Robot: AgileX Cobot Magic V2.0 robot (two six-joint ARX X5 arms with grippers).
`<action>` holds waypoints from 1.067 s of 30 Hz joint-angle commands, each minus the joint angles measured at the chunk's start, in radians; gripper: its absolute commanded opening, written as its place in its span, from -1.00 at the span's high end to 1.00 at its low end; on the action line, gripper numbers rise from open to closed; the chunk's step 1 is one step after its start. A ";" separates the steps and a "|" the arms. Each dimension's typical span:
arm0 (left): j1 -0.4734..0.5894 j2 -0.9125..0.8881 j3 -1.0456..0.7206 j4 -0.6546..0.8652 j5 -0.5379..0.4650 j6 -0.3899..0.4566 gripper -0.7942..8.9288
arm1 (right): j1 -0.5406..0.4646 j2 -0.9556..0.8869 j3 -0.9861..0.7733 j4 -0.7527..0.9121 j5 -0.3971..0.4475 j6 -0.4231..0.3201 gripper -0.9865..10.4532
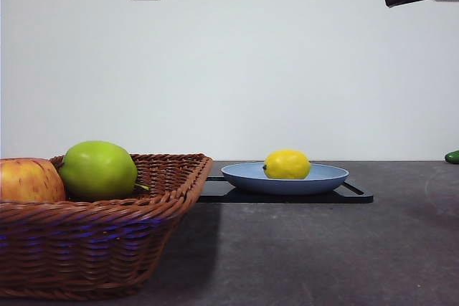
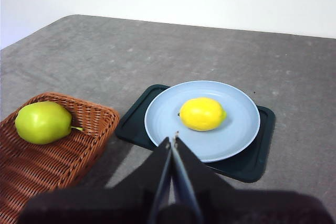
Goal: Take the lemon from the basket,put the lemon in the plate,hand out the plate
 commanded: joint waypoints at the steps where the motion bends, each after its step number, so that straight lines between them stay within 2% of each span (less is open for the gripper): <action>1: 0.079 -0.122 -0.038 -0.012 -0.031 0.020 0.82 | 0.006 0.003 0.008 0.010 0.000 0.010 0.82; 8: 0.316 -0.295 -0.201 -0.002 -0.021 0.014 0.82 | 0.006 0.003 0.008 0.010 0.000 0.010 0.82; 13: 0.410 -0.334 -0.329 0.057 -0.018 -0.034 0.82 | 0.006 0.003 0.008 0.010 0.000 0.010 0.82; 16: 0.436 -0.345 -0.394 0.115 -0.018 -0.034 0.82 | 0.006 0.003 0.008 0.010 0.000 0.010 0.82; 22: 0.468 -0.398 -0.464 0.113 -0.016 -0.043 0.82 | 0.006 0.003 0.008 0.010 0.000 0.010 0.82; 28: 0.483 -0.424 -0.470 0.000 0.008 -0.068 0.82 | 0.006 0.003 0.008 0.010 0.000 0.010 0.82; 32: 0.483 -0.424 -0.470 0.003 0.004 -0.067 0.82 | 0.006 0.003 0.008 0.011 0.000 0.010 0.82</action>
